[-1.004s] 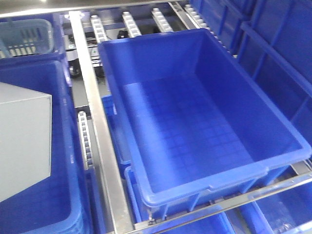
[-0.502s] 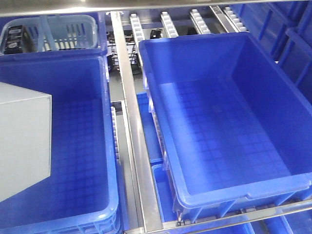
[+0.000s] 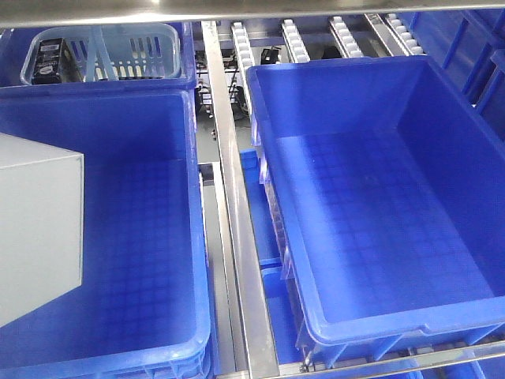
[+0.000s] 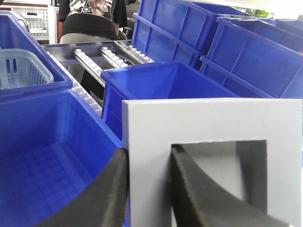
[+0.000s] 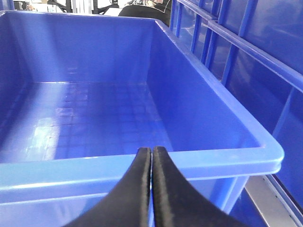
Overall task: Sort gray base to blue bin
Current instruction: 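Stop in front of the blue bins holding the frame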
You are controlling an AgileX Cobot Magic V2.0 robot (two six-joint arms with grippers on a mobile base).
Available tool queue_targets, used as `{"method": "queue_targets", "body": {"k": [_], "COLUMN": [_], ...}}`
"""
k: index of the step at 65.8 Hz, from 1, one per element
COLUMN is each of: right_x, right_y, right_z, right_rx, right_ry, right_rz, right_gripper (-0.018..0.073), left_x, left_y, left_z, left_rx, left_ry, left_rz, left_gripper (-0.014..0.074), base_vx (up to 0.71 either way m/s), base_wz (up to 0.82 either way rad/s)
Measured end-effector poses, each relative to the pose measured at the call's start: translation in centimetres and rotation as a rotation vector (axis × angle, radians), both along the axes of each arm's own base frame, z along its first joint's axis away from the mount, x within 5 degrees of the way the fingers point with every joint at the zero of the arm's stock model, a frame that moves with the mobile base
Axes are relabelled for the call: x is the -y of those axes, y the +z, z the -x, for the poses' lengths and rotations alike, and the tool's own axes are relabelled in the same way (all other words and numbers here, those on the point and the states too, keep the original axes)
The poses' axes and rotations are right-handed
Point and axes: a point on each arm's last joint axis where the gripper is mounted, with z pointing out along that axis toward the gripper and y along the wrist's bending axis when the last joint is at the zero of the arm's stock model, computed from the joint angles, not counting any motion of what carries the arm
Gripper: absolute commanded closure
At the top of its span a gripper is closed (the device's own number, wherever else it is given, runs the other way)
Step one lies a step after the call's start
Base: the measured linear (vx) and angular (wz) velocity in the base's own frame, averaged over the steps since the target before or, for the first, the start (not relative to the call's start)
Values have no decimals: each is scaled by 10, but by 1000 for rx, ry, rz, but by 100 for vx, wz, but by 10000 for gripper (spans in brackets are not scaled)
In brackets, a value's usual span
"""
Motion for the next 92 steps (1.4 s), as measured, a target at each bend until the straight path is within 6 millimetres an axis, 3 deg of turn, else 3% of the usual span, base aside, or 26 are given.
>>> {"method": "queue_targets", "body": {"k": [92], "right_x": [0], "right_y": [0], "right_z": [0], "right_rx": [0], "right_ry": [0], "right_rz": [0], "right_gripper": [568], "left_x": [0], "left_y": [0], "left_z": [0], "left_rx": [0], "left_ry": [0], "left_rz": [0], "left_gripper": [470], "base_vx": [1], "base_wz": [4]}}
